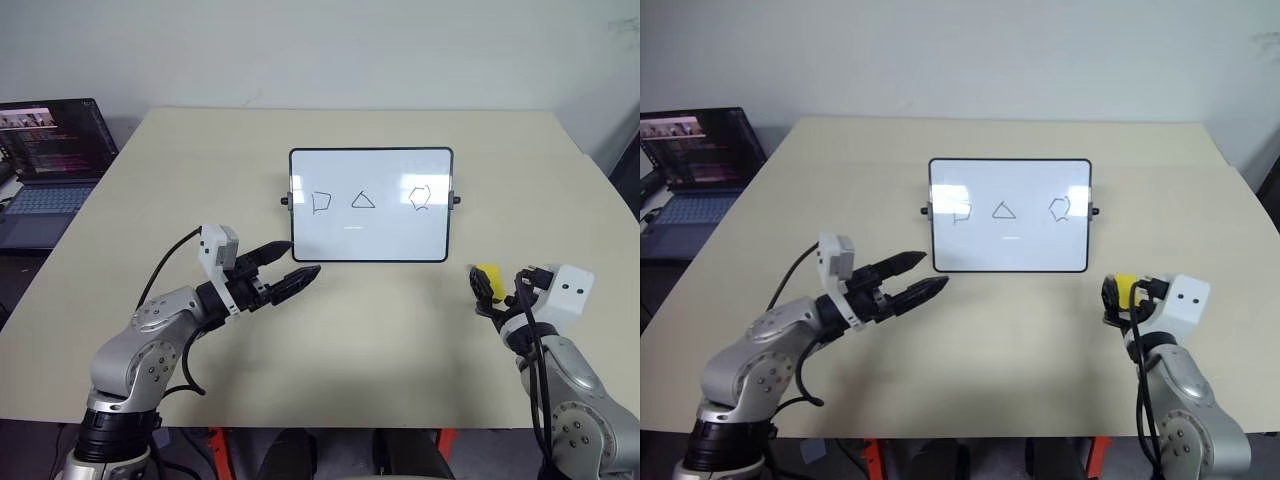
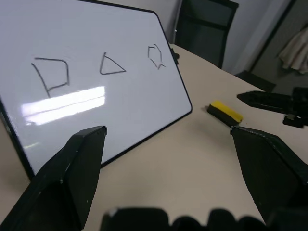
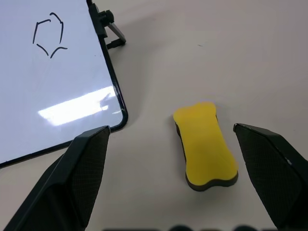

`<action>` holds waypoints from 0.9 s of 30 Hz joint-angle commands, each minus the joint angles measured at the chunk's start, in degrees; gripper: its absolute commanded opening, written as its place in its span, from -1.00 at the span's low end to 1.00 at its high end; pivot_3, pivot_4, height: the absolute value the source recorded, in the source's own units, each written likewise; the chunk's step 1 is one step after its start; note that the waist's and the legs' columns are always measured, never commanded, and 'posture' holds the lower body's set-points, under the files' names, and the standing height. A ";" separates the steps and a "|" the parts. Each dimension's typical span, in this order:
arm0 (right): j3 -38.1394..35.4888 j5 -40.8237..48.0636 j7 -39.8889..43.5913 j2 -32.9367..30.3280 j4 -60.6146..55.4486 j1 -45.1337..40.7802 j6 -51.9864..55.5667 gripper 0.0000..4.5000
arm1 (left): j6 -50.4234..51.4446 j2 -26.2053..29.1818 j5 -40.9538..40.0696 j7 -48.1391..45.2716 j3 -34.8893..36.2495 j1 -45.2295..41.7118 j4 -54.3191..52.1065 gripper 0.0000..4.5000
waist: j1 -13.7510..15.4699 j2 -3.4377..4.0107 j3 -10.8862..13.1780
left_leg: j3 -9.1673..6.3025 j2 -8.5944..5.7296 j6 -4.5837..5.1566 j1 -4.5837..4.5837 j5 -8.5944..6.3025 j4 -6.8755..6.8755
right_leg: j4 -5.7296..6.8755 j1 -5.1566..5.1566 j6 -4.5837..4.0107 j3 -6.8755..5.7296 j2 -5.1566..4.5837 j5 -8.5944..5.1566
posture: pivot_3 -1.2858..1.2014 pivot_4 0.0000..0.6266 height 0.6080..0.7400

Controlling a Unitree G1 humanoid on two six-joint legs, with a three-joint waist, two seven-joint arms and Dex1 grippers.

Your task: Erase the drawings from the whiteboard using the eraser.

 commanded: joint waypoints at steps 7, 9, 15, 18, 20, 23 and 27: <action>0.33 -0.19 -0.27 -1.46 1.44 -3.97 2.72 1.00 | 0.76 4.78 -0.64 -11.55 -0.54 -1.14 -0.09 1.00 | -0.06 0.01 0.01 | 0.01 0.00 0.01 0.05 0.00 0.02 | 0.06 0.01 0.00 0.01 0.01 0.00 | 0.03 -0.52 1.00; 0.64 -0.53 -0.45 -1.46 1.88 -4.61 3.31 1.00 | 0.02 5.59 0.34 -14.34 -1.29 -1.19 0.51 1.00 | -0.07 0.01 0.01 | 0.01 0.00 0.01 0.04 0.00 0.01 | 0.05 0.00 0.00 0.00 0.01 0.00 | 0.03 -0.52 1.00; 2.01 -2.35 -0.40 -2.03 3.40 -6.12 4.42 1.00 | -3.11 6.20 4.14 -18.96 -3.97 -1.38 1.22 1.00 | -0.08 0.02 0.01 | 0.02 0.00 0.01 0.04 0.00 0.00 | 0.03 0.00 0.00 0.02 0.01 0.00 | 0.03 -0.52 1.00; 2.18 -3.11 -0.36 -2.17 4.17 -6.87 4.70 1.00 | -6.17 6.17 7.28 -20.15 -4.83 -2.08 2.74 1.00 | -0.07 0.02 0.01 | 0.00 0.01 0.02 0.04 -0.01 -0.01 | 0.03 -0.01 0.00 0.01 0.01 0.00 | 0.03 -0.52 1.00; 2.20 -3.70 -0.23 -2.16 4.75 -7.39 4.62 1.00 | -7.93 5.45 8.76 -19.89 -4.81 -2.97 3.89 1.00 | -0.06 0.02 0.01 | 0.01 0.01 0.02 0.04 -0.01 0.00 | 0.03 -0.01 0.00 0.01 0.01 0.00 | 0.03 -0.52 1.00; 2.29 -4.24 -0.15 -1.99 5.46 -8.09 4.47 1.00 | -11.63 4.90 11.54 -20.13 -5.30 -3.95 5.40 1.00 | -0.06 0.02 0.01 | 0.02 0.00 0.02 0.03 -0.01 0.00 | 0.03 -0.01 0.00 0.01 0.01 0.01 | 0.03 -0.52 1.00; 2.28 -4.82 0.00 -1.84 6.43 -8.64 4.13 1.00 | -19.09 4.20 16.24 -20.88 -6.03 -5.53 7.40 1.00 | -0.04 0.02 0.01 | 0.01 0.01 0.02 0.03 -0.01 -0.02 | 0.01 -0.01 0.00 0.01 0.01 0.00 | 0.03 -0.52 1.00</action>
